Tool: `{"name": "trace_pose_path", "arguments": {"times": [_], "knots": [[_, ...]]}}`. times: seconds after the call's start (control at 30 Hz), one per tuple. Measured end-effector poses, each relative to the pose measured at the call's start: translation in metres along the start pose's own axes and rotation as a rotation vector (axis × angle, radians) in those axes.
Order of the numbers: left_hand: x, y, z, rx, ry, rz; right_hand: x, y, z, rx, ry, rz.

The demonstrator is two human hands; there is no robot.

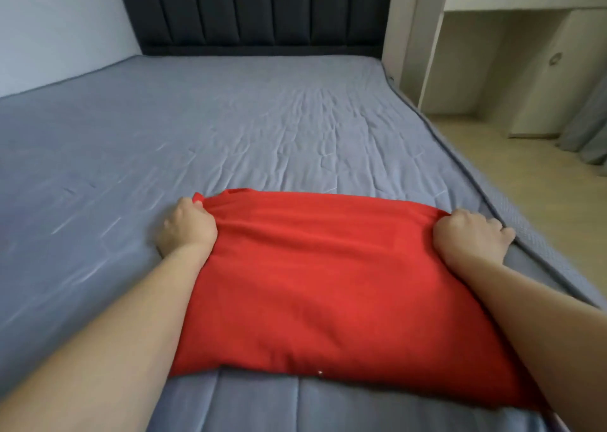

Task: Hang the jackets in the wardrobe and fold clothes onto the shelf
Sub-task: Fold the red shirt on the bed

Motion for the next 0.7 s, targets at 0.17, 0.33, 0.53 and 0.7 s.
{"name": "trace_pose_path", "arguments": {"times": [0.17,0.33,0.53,0.7], "knots": [[-0.009,-0.003,0.006,-0.070,0.152,-0.073,-0.006,0.001,0.000,-0.001,0.026,-0.030],[-0.074,0.038,-0.013,-0.471,0.624,-0.993,-0.072,0.037,0.019,-0.321,-0.151,-0.142],[-0.112,0.072,-0.064,-0.398,0.941,-0.790,-0.103,0.209,-0.073,-0.867,0.171,0.197],[-0.102,0.074,-0.071,-0.295,0.788,-1.049,-0.082,0.267,-0.085,-0.811,0.113,0.194]]}}
Point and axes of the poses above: each hand's wrist, its own z-axis towards the middle knuckle, its own x-axis out of the palm, y = z × x, the point moved 2 cm from there along z, towards the middle knuckle, and after that the axes turned 12 degrees about -z, right-handed, at the moved point
